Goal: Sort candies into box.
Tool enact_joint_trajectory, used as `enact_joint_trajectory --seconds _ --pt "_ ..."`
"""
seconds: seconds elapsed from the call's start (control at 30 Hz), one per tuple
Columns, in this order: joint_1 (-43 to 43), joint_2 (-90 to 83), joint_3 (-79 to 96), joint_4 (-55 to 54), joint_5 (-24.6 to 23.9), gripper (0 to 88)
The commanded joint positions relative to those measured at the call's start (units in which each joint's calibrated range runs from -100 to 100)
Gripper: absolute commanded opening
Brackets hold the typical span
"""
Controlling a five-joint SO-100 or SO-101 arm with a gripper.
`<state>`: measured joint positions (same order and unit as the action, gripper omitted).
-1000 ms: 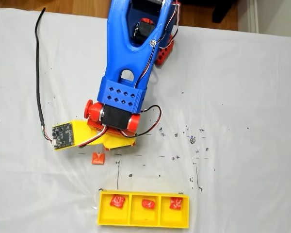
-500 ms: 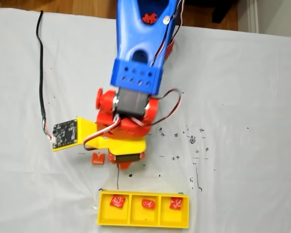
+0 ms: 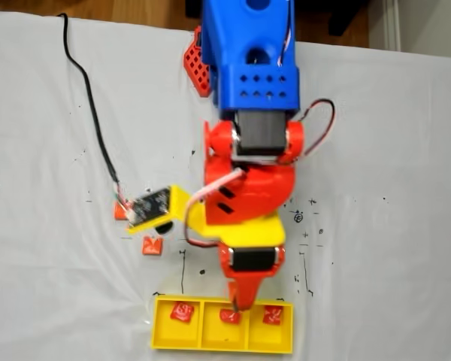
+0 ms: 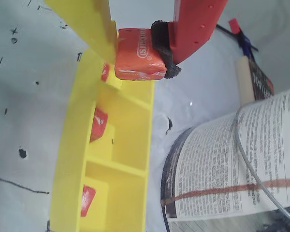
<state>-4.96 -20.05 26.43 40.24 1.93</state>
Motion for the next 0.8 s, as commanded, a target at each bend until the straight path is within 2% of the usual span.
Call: enact_joint_trajectory --seconds 0.0,0.77 --pt "-2.83 2.66 -5.63 -4.09 -0.68 0.2" --pt "-5.37 9.62 -7.00 -11.87 -3.52 0.2"
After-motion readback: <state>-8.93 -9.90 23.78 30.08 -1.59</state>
